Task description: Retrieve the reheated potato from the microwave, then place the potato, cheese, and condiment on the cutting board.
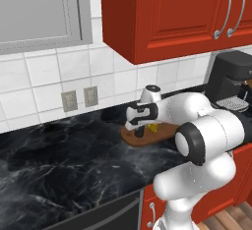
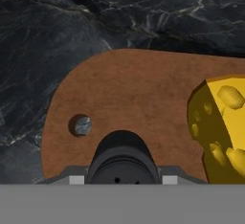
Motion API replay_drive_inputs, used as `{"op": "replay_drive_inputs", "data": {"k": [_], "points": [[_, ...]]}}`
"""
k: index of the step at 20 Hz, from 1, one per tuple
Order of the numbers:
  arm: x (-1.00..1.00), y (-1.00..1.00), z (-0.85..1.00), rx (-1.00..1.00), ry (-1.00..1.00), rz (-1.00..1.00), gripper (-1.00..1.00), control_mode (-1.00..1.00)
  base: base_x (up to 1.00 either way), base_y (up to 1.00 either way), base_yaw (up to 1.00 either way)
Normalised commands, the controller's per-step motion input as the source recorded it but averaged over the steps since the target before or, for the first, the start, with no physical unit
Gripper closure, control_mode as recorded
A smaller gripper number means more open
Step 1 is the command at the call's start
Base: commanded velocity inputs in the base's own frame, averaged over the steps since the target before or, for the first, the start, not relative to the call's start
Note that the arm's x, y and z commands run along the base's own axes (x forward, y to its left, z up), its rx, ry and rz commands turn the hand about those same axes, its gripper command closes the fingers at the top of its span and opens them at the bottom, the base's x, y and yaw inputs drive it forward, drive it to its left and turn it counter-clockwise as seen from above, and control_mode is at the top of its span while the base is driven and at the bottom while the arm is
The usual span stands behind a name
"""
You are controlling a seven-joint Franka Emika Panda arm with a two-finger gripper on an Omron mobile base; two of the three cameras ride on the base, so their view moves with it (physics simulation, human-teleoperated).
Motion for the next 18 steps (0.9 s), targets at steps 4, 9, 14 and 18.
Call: {"op": "replay_drive_inputs", "data": {"k": [4,9,14,18], "points": [[-0.05,0.0,-0.2,0.0,-0.03,0.0,-1.0,-1.0,0.0,0.0,0.0],[-0.04,0.0,-0.18,0.0,-0.01,0.0,-1.0,-1.0,0.0,0.0,0.0],[-0.11,0.0,0.0,0.03,0.0,0.0,-1.0,-1.0,0.0,0.0,0.0],[-0.04,0.0,0.18,0.06,0.0,0.0,-1.0,-1.0,0.0,0.0,0.0]]}}
